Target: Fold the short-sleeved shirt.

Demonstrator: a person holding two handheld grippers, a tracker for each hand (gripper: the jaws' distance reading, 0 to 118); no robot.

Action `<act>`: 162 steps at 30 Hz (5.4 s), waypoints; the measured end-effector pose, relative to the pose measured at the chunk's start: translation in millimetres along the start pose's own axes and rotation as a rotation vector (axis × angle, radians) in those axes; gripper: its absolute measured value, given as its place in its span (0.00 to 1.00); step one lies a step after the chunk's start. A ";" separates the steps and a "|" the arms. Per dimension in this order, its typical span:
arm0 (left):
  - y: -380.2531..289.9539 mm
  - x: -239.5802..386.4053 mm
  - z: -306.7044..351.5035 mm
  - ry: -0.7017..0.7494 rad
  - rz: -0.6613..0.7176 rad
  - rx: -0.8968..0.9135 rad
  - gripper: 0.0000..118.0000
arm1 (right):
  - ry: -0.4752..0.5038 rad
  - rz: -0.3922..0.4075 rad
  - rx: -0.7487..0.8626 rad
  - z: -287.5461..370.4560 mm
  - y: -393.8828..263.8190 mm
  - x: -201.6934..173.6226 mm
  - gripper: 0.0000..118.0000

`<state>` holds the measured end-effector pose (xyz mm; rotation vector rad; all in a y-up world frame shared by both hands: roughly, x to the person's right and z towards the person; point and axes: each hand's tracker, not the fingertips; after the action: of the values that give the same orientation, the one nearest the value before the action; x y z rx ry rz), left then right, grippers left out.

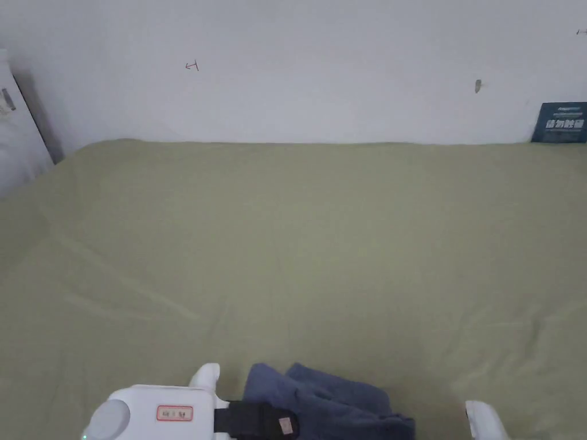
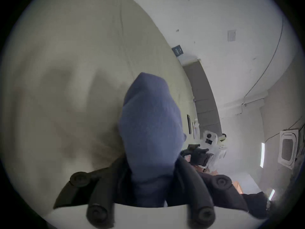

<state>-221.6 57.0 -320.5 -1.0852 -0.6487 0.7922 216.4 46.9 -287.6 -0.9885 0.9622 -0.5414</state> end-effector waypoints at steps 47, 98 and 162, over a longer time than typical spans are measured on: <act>-46.0 208.5 75.6 0.644 -0.538 0.725 0.00 | -0.886 0.335 0.515 110.8 33.5 -168.2 0.02; -59.8 242.0 80.1 0.670 -0.730 1.016 1.00 | -1.122 0.512 0.881 124.6 36.8 -187.5 1.00; -57.1 248.7 86.3 0.670 -0.652 1.000 1.00 | -1.002 0.315 0.794 162.7 72.4 -191.1 1.00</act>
<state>-135.3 290.8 -218.5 -0.1318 0.0326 0.0835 261.1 299.0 -236.0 -0.2699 -0.0438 -0.0786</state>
